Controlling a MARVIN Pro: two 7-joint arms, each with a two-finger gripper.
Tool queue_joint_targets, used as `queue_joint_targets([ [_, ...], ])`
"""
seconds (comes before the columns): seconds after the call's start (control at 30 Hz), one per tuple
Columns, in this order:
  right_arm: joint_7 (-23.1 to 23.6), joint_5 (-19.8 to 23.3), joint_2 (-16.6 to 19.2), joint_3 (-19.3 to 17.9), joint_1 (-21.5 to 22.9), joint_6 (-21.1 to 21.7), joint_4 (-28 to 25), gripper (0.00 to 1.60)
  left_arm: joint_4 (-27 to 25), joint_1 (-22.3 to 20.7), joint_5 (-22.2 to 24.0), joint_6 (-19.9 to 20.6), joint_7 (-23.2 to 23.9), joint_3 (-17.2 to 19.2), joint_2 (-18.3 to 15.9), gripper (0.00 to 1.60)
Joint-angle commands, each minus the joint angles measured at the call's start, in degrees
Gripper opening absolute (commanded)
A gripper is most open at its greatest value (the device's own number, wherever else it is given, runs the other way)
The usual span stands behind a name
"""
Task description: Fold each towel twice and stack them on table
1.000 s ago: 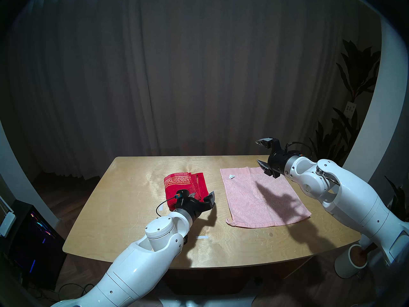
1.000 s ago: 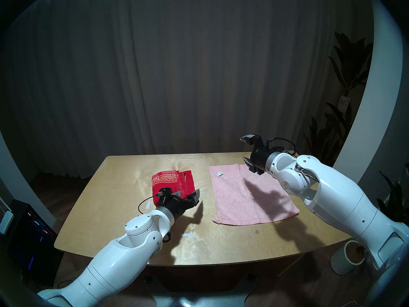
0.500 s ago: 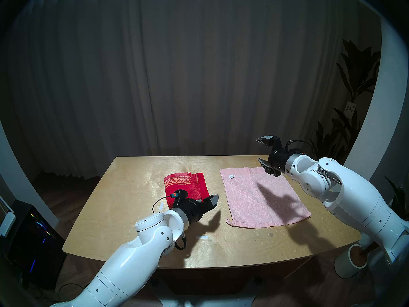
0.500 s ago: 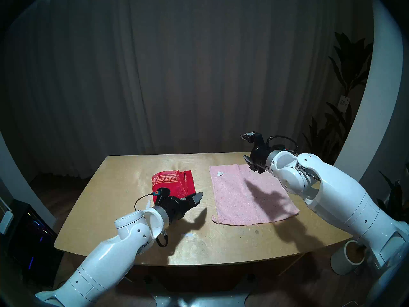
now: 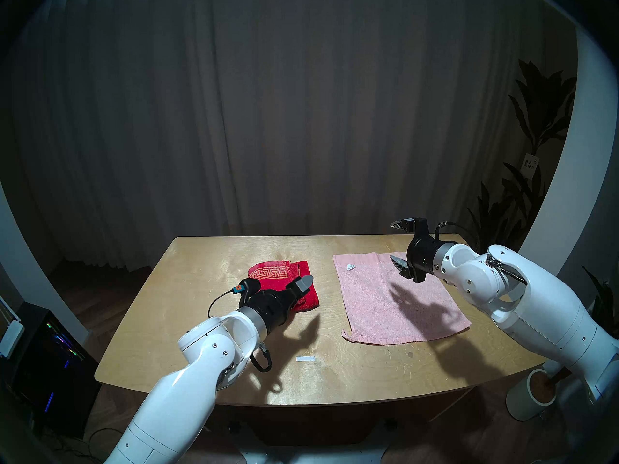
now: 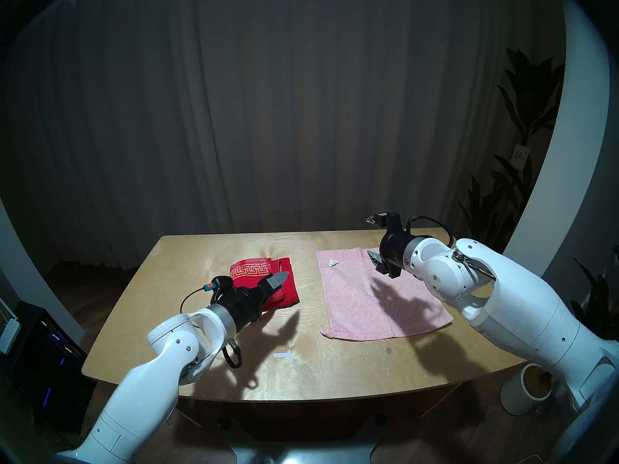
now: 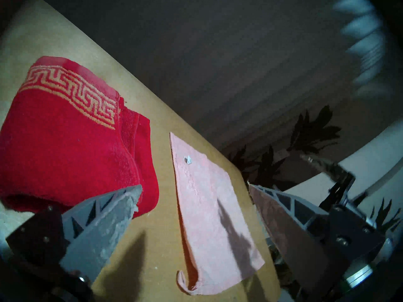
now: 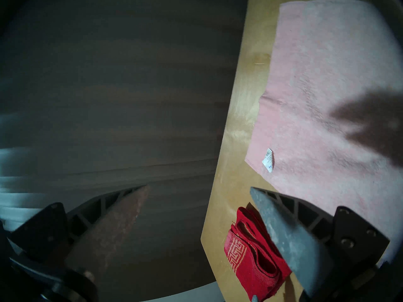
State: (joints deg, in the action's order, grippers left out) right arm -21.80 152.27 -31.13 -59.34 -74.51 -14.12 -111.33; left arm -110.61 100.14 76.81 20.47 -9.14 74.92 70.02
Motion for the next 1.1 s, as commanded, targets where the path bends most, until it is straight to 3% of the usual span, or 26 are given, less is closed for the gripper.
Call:
queue_joint_targets([
  [0.0,3.13,3.98,5.16,-3.66,-6.61,-3.25,-5.39,1.60,-2.42,2.26,9.83,2.10,0.72,1.01,4.09,1.60],
  [0.23,5.65,6.40,10.60,-7.76,-11.65,-4.72,-6.70,1.60,-2.39,3.70,17.95,2.31,-2.42,-0.05,8.10,1.60],
  [0.47,8.29,9.09,14.37,-10.65,-16.73,-4.49,-4.77,1.60,-3.36,2.69,16.60,-1.89,-7.89,-4.20,11.92,1.60],
  [0.7,9.98,12.31,14.37,-11.09,-19.65,-4.34,-2.39,1.60,-1.24,-1.56,14.29,-7.31,-12.34,-9.69,11.74,1.60],
  [0.77,10.72,12.73,14.87,-11.42,-20.87,-3.63,-1.55,1.60,0.13,-4.00,14.81,-9.55,-16.55,-12.14,12.21,1.60],
  [1.07,13.79,12.73,15.18,-13.32,-24.01,-0.62,-0.05,1.60,0.97,-9.01,14.14,-15.06,-27.60,-18.18,12.91,1.60],
])
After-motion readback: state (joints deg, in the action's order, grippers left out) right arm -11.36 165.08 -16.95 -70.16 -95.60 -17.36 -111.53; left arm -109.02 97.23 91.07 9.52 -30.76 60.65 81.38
